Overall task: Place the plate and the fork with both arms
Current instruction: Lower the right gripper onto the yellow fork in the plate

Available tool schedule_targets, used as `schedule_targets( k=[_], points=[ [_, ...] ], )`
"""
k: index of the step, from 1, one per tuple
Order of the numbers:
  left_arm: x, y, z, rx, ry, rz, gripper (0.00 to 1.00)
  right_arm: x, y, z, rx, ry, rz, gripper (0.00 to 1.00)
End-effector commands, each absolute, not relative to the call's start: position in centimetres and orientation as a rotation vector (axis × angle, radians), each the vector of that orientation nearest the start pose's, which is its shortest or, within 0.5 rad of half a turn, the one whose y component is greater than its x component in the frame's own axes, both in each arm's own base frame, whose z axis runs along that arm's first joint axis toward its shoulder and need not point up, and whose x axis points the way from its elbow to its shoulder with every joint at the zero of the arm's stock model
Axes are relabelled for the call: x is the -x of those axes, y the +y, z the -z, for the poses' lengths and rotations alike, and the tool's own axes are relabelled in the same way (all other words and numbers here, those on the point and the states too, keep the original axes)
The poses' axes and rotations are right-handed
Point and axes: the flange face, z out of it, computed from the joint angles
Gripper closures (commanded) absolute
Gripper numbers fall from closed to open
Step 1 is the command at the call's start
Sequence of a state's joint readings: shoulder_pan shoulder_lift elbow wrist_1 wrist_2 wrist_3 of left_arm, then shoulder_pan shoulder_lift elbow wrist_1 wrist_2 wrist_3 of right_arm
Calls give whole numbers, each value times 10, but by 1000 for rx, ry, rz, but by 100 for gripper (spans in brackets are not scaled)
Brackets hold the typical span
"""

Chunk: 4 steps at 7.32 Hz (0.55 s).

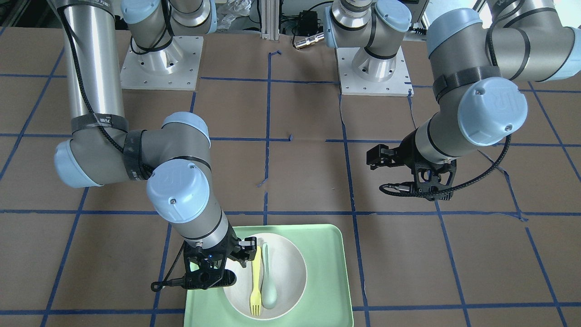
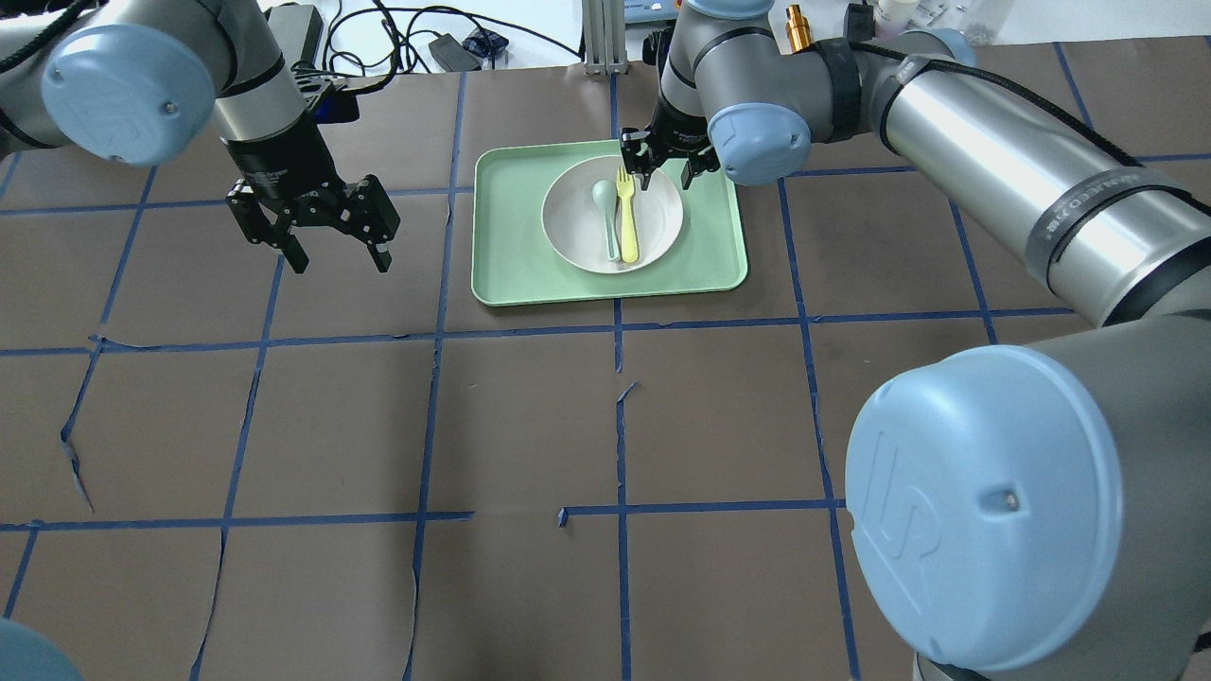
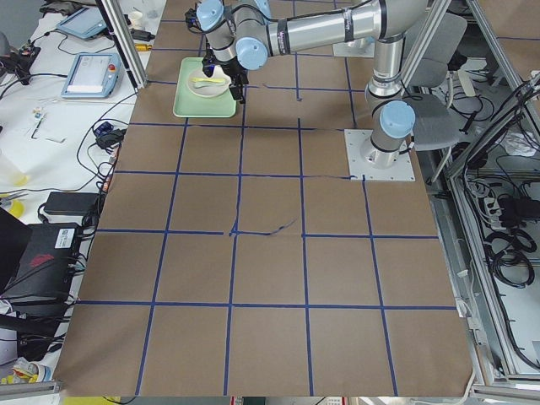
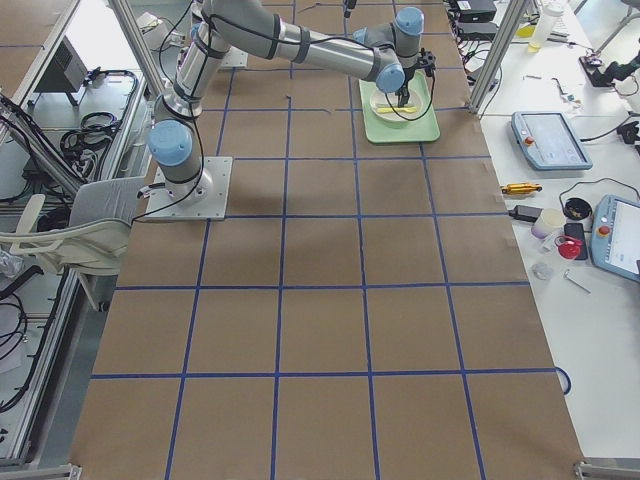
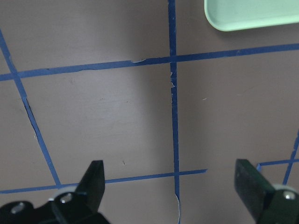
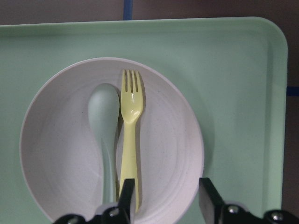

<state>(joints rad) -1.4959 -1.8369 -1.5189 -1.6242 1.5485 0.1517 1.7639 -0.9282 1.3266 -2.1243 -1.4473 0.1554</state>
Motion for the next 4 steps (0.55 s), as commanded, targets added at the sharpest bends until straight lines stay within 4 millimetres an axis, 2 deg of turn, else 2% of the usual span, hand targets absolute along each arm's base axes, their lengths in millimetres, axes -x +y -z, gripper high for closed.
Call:
schedule_targets(
  k=[1, 2, 4],
  points=[
    [92, -572, -363, -116, 3164, -433, 0, -303, -697, -249, 41, 2975, 207, 41],
    [92, -572, -363, -116, 3164, -433, 0, -309, -707, -239, 16, 2973, 206, 41],
    [93, -572, -362, -116, 3164, -435, 0, -315, -711, -224, 26, 2978, 188, 41]
  ],
)
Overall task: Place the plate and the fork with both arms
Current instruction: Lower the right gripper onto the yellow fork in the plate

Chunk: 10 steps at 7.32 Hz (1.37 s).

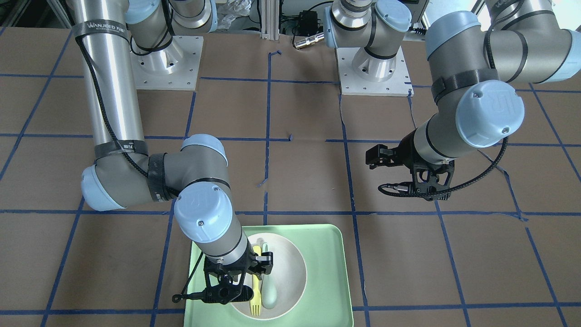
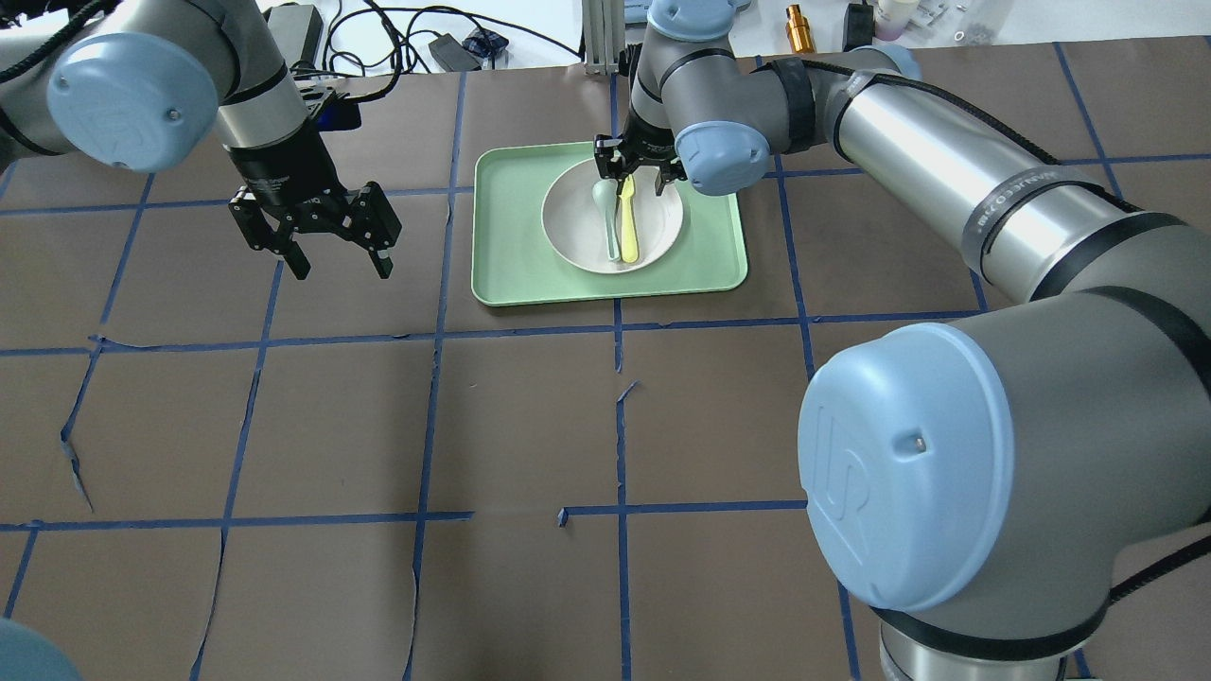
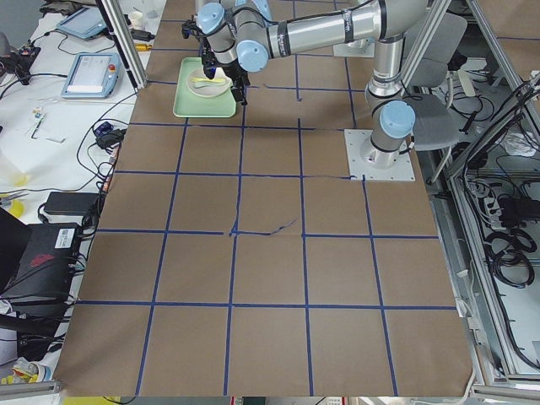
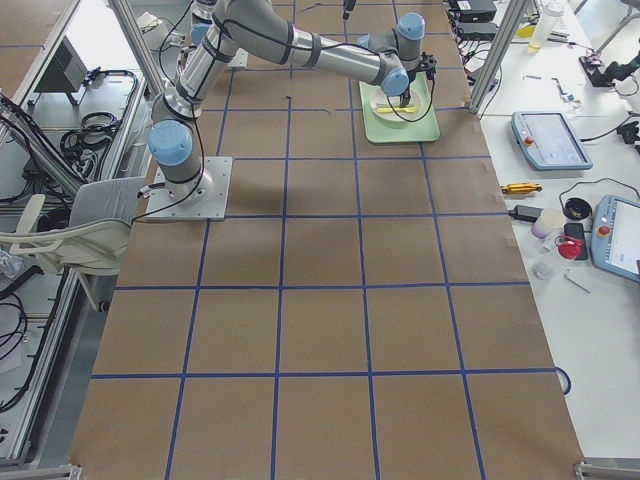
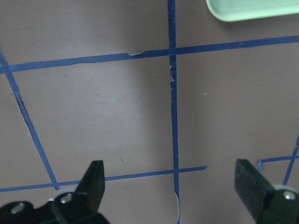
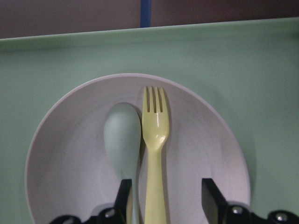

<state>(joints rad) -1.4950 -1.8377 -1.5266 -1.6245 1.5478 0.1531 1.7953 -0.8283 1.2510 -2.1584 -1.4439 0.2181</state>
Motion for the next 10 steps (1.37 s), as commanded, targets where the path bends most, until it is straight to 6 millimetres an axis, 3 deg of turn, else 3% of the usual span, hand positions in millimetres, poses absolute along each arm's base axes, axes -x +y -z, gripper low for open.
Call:
schedule_targets(
  k=[1, 3, 10],
  points=[
    [92, -572, -361, -114, 3164, -440, 0, -314, -712, -215, 29, 2992, 175, 42],
    [92, -574, -360, -114, 3164, -440, 0, -313, -711, -213, 34, 3008, 170, 51],
    [92, -567, -348, -114, 3164, -433, 0, -315, -709, -188, 46, 3001, 105, 48]
  ],
)
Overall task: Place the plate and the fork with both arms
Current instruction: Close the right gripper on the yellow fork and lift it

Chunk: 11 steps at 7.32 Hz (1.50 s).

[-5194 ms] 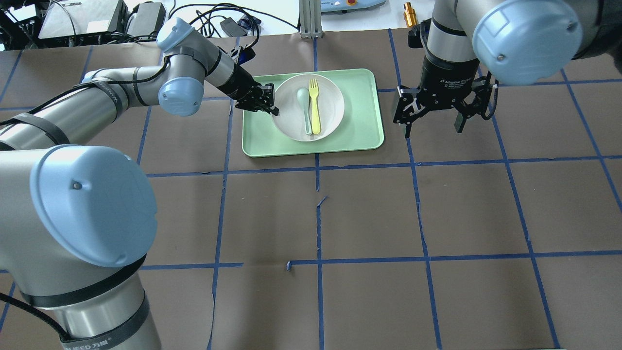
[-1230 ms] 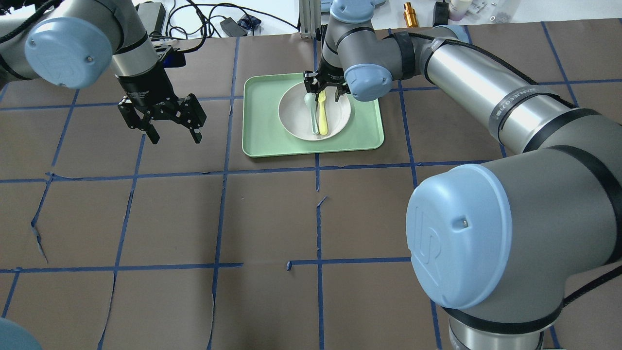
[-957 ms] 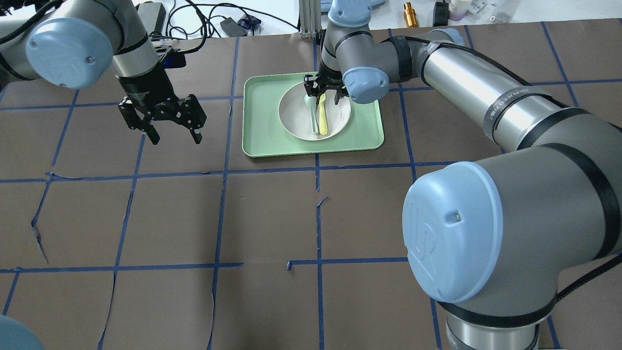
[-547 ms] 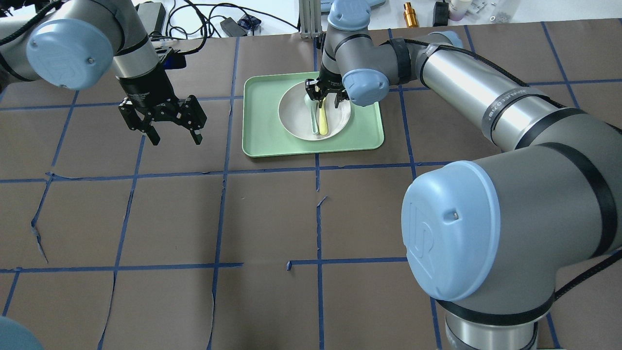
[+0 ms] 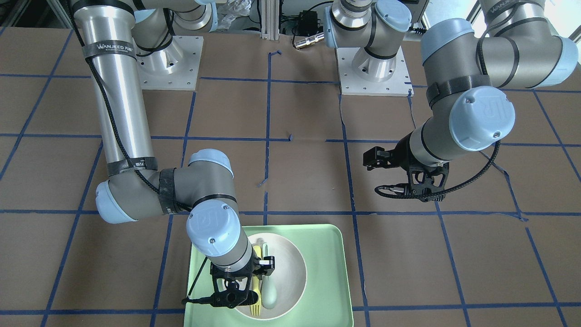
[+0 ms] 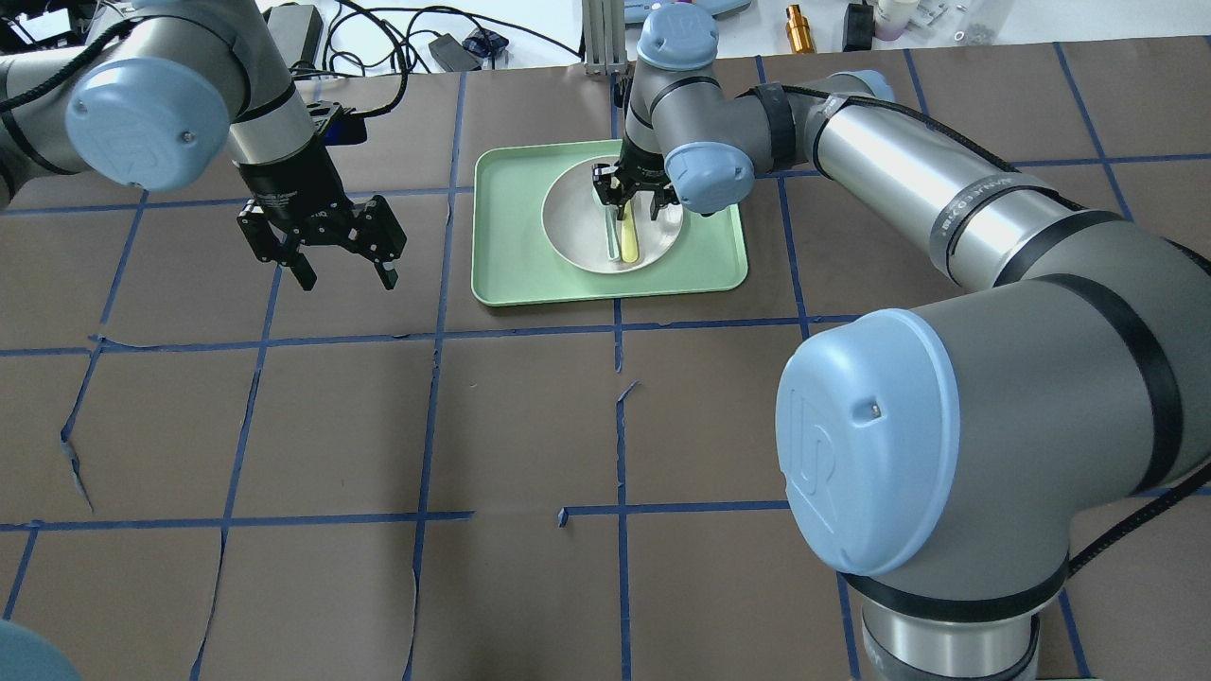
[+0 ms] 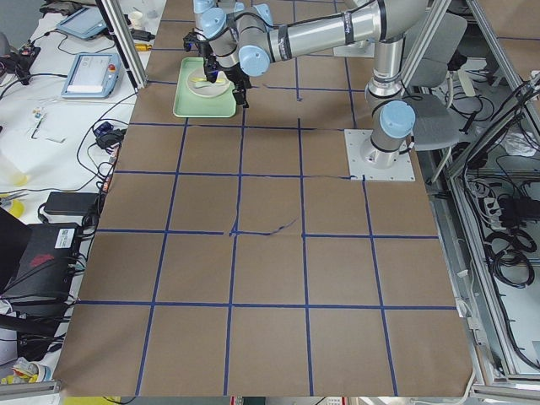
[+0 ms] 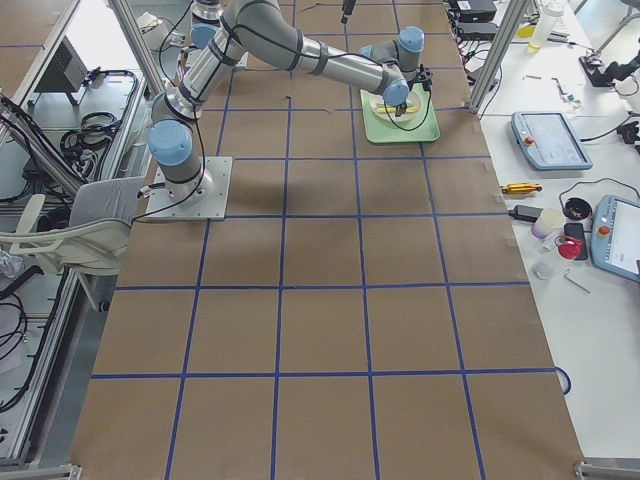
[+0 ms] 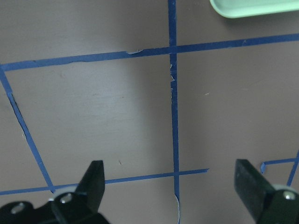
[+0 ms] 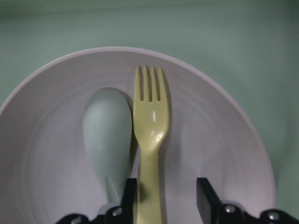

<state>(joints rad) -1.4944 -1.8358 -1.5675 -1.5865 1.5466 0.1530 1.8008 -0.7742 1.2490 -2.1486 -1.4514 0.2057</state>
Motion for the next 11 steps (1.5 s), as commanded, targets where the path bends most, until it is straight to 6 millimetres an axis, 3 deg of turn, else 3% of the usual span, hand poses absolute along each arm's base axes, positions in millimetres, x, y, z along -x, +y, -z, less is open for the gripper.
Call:
schedule_targets(
  k=[1, 2, 5, 7, 8, 10, 11],
  points=[
    [93, -566, -350, -116, 3166, -428, 0, -315, -709, -187, 46, 3002, 103, 48],
    [93, -566, -350, -116, 3164, -428, 0, -315, -709, -187, 46, 3002, 103, 54],
    [92, -566, -351, -114, 3165, -423, 0, -315, -709, -190, 44, 3001, 107, 100],
    [92, -566, -353, -114, 3164, -413, 0, -315, -709, -191, 27, 3001, 106, 100],
    [91, -567, -354, -112, 3165, -404, 0, -315, -709, -201, 19, 2997, 123, 100],
    [93, -568, -354, -112, 3168, -399, 0, -310, -698, -265, 23, 3000, 158, 100],
    [93, -567, -355, -110, 3175, -396, 0, -306, -696, -288, 19, 2988, 199, 100]
  ],
)
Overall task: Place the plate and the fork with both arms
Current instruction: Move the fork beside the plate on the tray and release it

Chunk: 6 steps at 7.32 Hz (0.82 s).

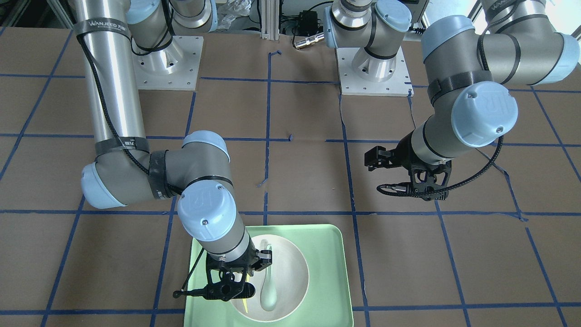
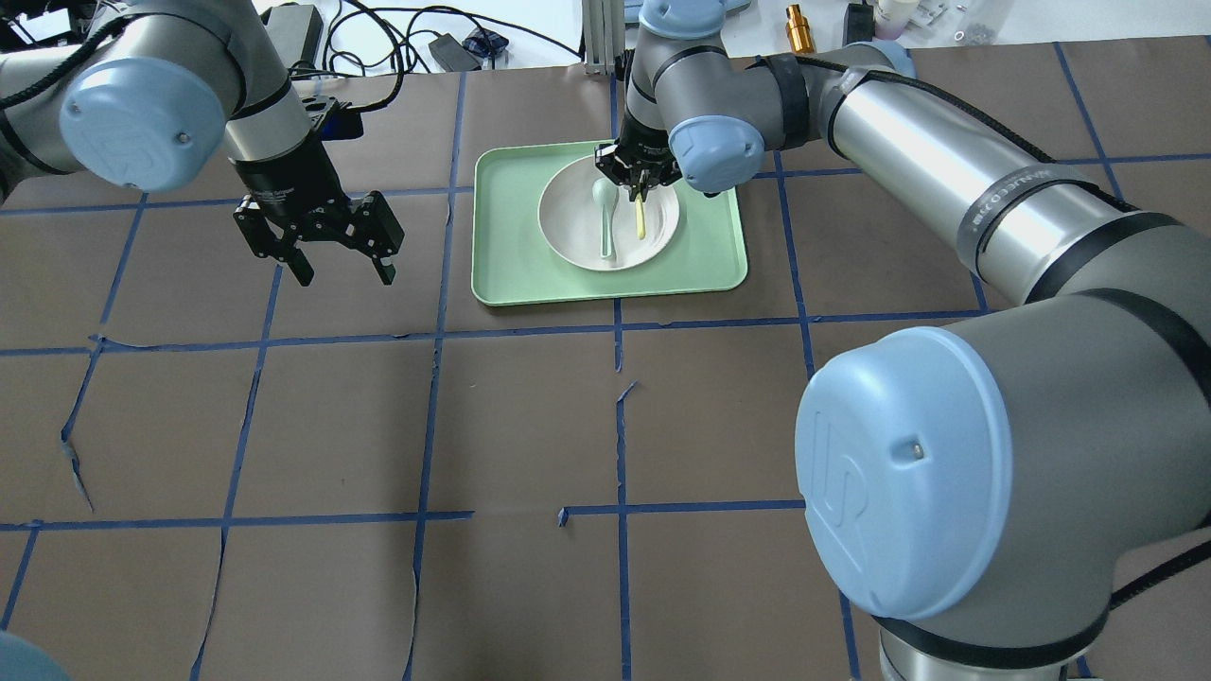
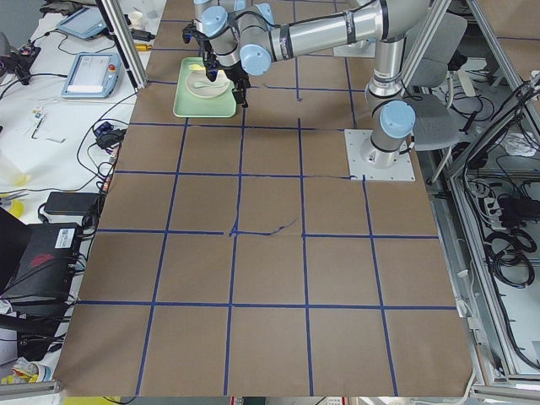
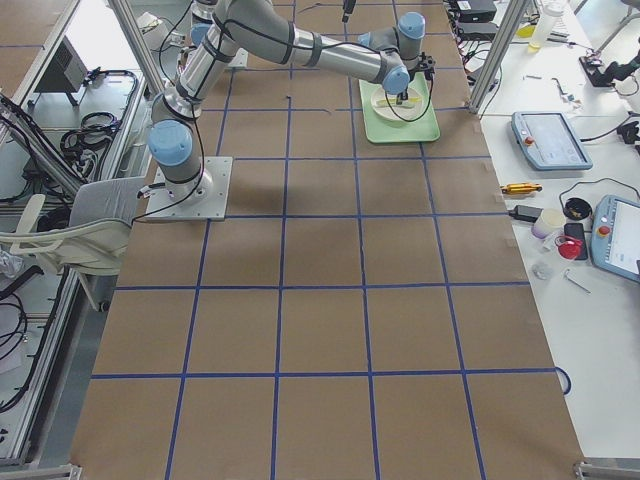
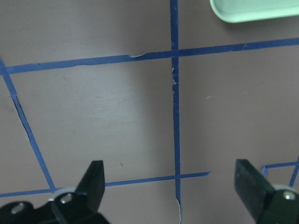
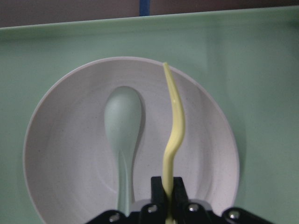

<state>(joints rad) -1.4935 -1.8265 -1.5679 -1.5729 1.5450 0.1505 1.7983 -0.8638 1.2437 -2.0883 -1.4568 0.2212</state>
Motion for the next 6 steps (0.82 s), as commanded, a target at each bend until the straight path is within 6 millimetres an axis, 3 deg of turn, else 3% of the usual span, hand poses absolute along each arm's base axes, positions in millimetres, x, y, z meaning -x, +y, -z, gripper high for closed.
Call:
schedule_targets(
  k=[1, 2, 3, 4, 5, 6],
  points=[
    [94, -567, -357, -108, 3179, -388, 0, -296, -697, -306, 2, 2980, 227, 100],
    [94, -566, -358, -108, 3179, -386, 0, -267, -701, -326, -18, 2982, 229, 100],
    [95, -564, -361, -108, 3180, -381, 0, -217, -709, -342, 10, 2976, 220, 100],
    [94, -565, -360, -107, 3182, -381, 0, -176, -717, -327, 74, 2940, 179, 100],
    [95, -565, -357, -107, 3183, -391, 0, -168, -721, -299, 61, 2936, 115, 100],
    [100, -563, -358, -107, 3181, -389, 0, -178, -720, -280, -8, 2842, 58, 100]
  ],
)
